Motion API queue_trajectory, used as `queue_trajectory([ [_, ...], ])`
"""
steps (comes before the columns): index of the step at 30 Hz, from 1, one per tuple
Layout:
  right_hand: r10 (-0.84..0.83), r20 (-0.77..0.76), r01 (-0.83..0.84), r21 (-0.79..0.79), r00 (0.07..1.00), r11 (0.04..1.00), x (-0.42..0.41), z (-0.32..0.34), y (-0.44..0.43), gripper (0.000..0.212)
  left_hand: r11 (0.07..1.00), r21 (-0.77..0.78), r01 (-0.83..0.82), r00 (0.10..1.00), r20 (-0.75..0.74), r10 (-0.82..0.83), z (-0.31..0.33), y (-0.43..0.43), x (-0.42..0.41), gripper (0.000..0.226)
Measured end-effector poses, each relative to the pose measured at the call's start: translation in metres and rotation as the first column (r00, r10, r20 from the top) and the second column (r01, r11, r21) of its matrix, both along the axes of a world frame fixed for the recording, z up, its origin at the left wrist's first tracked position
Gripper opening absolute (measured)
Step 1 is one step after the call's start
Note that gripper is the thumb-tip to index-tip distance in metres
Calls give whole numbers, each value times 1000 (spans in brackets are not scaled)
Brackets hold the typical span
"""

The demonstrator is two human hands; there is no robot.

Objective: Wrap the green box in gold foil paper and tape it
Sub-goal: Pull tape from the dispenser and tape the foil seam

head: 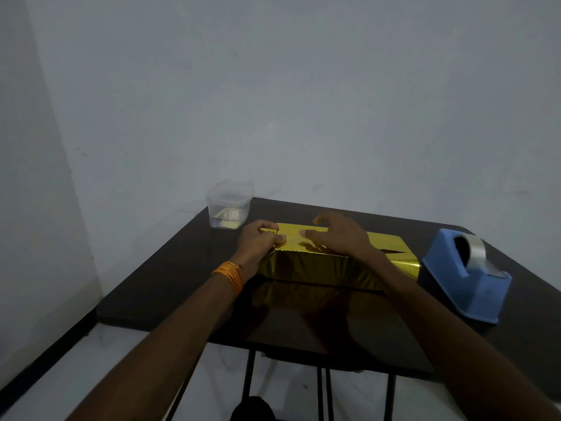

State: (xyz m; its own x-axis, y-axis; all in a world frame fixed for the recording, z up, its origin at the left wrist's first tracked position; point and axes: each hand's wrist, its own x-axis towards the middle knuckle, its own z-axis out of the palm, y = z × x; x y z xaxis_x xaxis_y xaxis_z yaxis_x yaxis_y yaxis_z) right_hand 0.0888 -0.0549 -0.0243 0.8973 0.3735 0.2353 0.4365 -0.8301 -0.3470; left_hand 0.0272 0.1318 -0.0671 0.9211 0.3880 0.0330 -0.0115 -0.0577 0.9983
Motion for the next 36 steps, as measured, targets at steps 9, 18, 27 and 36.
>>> queue_trajectory([
  [9, -86, 117, 80, 50, 989, 996, -11, -13, 1, 33, 999, 48, -17, 1000, 1, 17, 3, -5, -3, 21],
  [18, -67, 151, 56, 77, 986, 995, -17, -16, -1, 37, 952, 294, -84, 996, 60, 70, 11, -6, -2, 38],
  [27, -57, 146, 46, 80, 988, 996, -17, -18, -2, 37, 937, 335, -96, 995, 66, 79, 9, -4, 2, 12],
  [36, -56, 171, 40, 93, 984, 995, -19, -20, -1, 40, 878, 459, -136, 990, 29, 139, 10, -15, 4, 28],
])
